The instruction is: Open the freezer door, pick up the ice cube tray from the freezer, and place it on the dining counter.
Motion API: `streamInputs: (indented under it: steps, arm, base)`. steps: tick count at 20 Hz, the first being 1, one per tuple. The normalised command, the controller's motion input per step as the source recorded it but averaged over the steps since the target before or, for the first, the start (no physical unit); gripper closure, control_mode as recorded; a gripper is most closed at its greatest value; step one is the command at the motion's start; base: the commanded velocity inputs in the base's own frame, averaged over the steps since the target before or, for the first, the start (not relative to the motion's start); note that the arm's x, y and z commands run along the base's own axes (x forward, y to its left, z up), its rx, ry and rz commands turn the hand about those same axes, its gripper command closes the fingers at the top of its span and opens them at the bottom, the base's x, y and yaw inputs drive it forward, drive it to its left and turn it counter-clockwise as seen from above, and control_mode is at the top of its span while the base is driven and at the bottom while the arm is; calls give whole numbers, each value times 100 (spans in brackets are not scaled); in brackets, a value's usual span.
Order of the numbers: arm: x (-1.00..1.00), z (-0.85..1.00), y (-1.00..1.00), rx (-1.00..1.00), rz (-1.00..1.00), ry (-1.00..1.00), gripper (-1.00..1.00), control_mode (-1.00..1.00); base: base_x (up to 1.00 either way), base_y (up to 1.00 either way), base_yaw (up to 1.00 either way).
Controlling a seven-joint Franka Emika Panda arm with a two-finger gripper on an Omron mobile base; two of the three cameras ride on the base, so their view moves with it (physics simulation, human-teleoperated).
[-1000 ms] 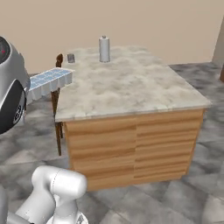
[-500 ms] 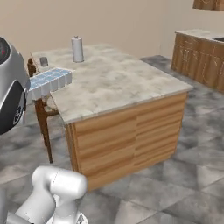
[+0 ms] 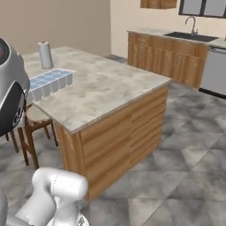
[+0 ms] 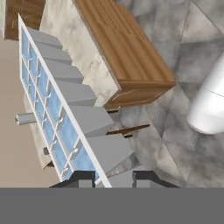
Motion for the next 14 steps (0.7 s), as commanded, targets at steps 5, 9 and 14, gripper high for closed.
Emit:
streamInputs:
  steps: [5, 9, 14]
  arm:
    - [0, 0, 0, 0, 0, 0, 100, 100]
    - [0, 0, 0, 0, 0, 0, 100, 100]
    - [0, 0, 0, 0, 0, 0, 100, 100]
  base:
    - [20, 100, -49]
    - [52, 100, -43]
    - [79, 100, -40]
